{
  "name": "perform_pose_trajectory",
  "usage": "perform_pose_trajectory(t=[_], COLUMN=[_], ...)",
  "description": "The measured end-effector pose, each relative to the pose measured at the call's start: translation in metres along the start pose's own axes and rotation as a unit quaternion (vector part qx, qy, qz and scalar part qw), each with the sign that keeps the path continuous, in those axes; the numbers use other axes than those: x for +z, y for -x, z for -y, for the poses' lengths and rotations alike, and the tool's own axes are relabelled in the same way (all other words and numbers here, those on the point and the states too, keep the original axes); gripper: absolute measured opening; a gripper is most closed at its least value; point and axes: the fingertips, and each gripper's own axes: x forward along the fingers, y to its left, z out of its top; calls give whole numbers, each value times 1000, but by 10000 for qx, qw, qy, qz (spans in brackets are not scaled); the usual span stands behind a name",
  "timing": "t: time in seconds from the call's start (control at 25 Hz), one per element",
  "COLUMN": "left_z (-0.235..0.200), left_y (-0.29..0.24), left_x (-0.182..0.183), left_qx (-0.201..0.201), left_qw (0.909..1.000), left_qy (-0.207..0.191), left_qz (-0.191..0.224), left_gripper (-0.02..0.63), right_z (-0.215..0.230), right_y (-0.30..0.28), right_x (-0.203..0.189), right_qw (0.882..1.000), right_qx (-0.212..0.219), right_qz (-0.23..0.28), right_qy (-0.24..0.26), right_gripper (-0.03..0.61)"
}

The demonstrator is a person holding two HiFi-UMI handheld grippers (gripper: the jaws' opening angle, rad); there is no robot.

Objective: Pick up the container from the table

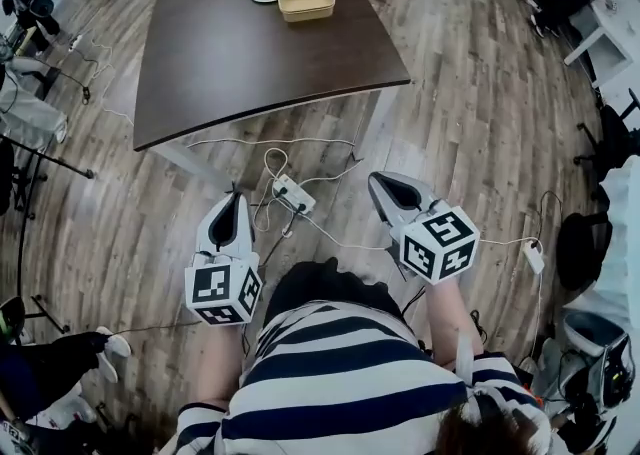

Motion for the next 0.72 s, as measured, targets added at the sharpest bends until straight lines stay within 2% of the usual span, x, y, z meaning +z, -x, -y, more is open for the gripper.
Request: perform_pose_trajectory(t=[0.28,0.72], left_z=[-8,-40], left_y=[-5,-65], left_x=[6,22], left_qx=[167,-39], left_qw=[9999,9999], left_qy=[26,140], left_qz=[-34,-65], left_gripper=[0,0], right_z=[6,12], right_y=[-24,-85], right_x=[12,45], right_qw=[9996,9990], right_qx=[232,287], right_qz=[-72,-222], right_qy=[131,271], right_gripper=[20,40])
